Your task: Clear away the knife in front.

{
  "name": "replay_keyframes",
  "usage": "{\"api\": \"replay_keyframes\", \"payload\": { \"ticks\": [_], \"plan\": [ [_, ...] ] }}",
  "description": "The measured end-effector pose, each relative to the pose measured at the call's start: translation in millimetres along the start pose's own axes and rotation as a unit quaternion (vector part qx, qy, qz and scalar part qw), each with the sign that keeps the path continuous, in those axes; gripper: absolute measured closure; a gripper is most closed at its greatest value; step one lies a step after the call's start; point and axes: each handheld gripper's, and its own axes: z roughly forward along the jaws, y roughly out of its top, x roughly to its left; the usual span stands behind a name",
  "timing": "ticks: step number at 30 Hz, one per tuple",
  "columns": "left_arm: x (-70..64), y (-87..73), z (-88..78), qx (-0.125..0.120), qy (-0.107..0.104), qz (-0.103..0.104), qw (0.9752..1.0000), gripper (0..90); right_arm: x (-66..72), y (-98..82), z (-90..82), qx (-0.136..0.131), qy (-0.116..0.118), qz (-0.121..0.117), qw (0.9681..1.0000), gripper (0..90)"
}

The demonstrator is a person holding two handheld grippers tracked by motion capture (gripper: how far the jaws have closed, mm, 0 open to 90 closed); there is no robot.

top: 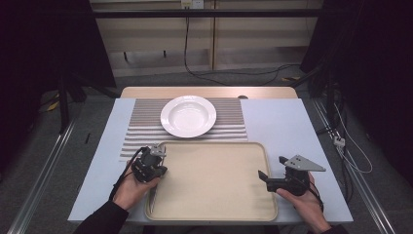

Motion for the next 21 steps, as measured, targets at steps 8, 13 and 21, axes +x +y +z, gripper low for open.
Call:
{"api": "replay_keyframes", "payload": {
  "ticks": [8, 13, 21],
  "plan": [
    [-3.3, 2.3, -7.6, -0.059, -0.012, 0.009, 0.9981, 73.9, 0.1, 0.0, -0.1, -0.001, -0.001, 0.003, 1.0, 5.9],
    [-5.5, 6.0, -7.8, -0.078, -0.001, 0.017, 0.9968, 39.5, -0.3, 0.0, 0.1, 0.0, -0.001, 0.0, 1.0, 5.9],
    [-9.0, 7.3, -17.6, -0.11, 0.005, 0.003, 0.994, 10.0, -0.5, 0.0, 0.1, 0.0, 0.0, 0.0, 1.0, 5.9]
  ]
}}
